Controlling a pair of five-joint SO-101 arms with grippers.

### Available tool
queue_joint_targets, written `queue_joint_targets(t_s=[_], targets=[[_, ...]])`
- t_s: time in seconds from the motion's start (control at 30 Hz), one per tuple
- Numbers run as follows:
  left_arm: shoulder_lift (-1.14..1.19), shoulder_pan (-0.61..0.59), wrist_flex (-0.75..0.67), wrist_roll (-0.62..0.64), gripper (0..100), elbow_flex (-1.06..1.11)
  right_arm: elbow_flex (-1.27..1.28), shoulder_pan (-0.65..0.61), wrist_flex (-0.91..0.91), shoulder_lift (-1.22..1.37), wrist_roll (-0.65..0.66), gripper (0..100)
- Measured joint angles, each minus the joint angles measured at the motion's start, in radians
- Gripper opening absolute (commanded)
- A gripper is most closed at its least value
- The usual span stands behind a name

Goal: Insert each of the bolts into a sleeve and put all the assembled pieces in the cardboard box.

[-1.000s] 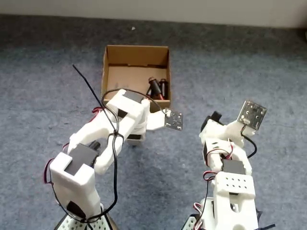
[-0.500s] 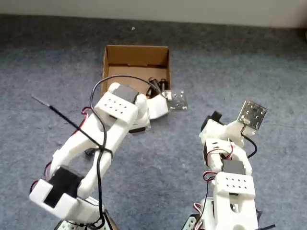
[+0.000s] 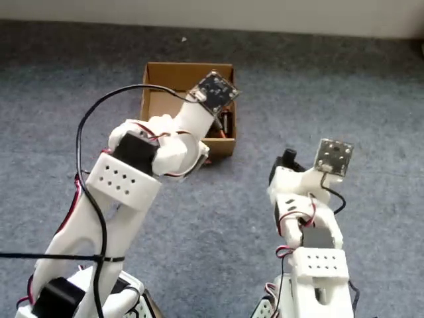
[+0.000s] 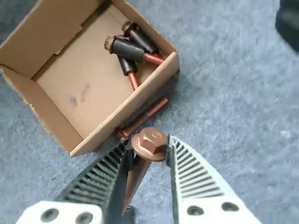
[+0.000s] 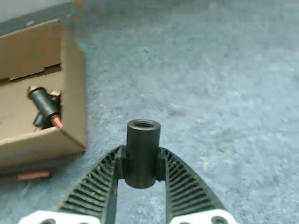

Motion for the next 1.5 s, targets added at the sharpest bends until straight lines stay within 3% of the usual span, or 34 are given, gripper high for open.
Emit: queue_joint_targets(t_s=[0.37,0.6,1.23,1.5], targets=[[-0.21,0.0,-0.006,0.327,1,0.002,0.261,-0.295,0.015,-0.677,0.242,0.4],[-0.322,0.018,-0.041,0.433,1,0.002,0.261,-0.382,0.015,-0.686,0.256,0.4],[-0.77,0.066,-0.35,0.442,1,0.311,0.261,-0.68,-0.141,-0.698,0.256,0.4],[-0.852,0.14,-0.431,0.514,1,0.427,0.261,-0.703,-0.189,-0.698,0.256,0.4]])
